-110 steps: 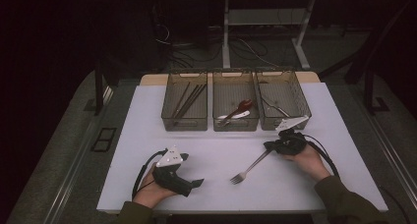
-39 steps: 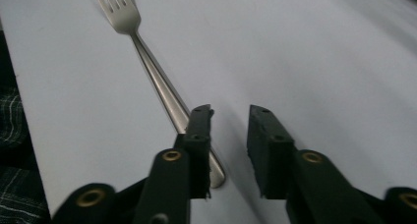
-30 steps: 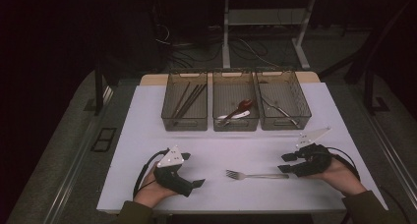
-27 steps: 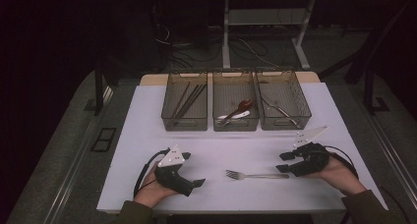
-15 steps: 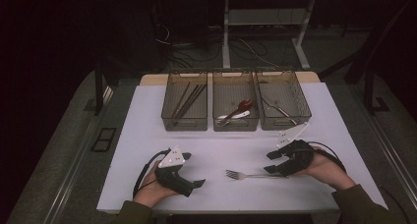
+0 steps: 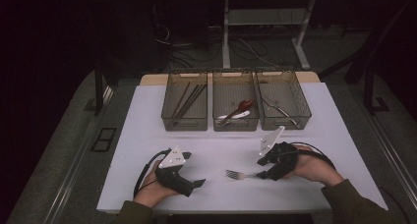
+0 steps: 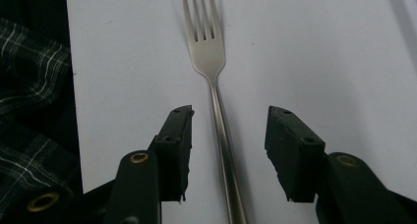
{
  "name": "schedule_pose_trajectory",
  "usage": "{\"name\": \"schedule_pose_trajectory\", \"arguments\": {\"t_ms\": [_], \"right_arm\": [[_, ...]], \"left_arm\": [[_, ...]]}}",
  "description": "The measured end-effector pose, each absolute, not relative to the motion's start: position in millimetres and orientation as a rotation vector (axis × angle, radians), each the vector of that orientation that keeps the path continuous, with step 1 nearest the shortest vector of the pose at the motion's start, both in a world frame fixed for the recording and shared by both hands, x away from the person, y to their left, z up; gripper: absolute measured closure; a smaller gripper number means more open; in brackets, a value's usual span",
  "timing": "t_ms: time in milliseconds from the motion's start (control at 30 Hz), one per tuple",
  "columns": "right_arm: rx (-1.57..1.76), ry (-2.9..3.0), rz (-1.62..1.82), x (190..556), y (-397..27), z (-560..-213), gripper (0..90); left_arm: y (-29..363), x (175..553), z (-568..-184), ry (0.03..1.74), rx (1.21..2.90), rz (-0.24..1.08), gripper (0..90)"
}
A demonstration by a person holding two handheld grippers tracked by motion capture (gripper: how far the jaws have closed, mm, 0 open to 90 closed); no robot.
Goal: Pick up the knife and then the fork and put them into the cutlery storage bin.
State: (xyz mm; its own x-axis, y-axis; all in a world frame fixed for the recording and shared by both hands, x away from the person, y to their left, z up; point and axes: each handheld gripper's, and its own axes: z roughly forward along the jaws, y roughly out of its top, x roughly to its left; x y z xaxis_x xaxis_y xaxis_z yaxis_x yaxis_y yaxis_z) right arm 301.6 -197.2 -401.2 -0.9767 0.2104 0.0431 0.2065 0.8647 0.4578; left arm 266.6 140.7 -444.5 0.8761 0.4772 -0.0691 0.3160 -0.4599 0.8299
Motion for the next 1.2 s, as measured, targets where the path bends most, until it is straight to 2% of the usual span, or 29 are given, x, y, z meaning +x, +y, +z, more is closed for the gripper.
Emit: {"name": "schedule_pose_trajectory", "arguments": {"t_ms": [133,633,1200], "right_arm": [[0.304,3.058,0.662,300.8,-187.5,-402.5,55.5],[0.162,3.125,0.417,304.8,-165.2,-415.0,75.8],[0.055,3.126,0.276,306.8,-149.9,-418.6,81.9]], "left_arm": [[140.3,266.6,-444.5,0.575,2.089,0.206,0.0],[138.6,266.0,-445.2,0.565,2.093,0.196,0.0],[138.3,265.5,-444.9,0.559,2.094,0.192,0.0]]}}
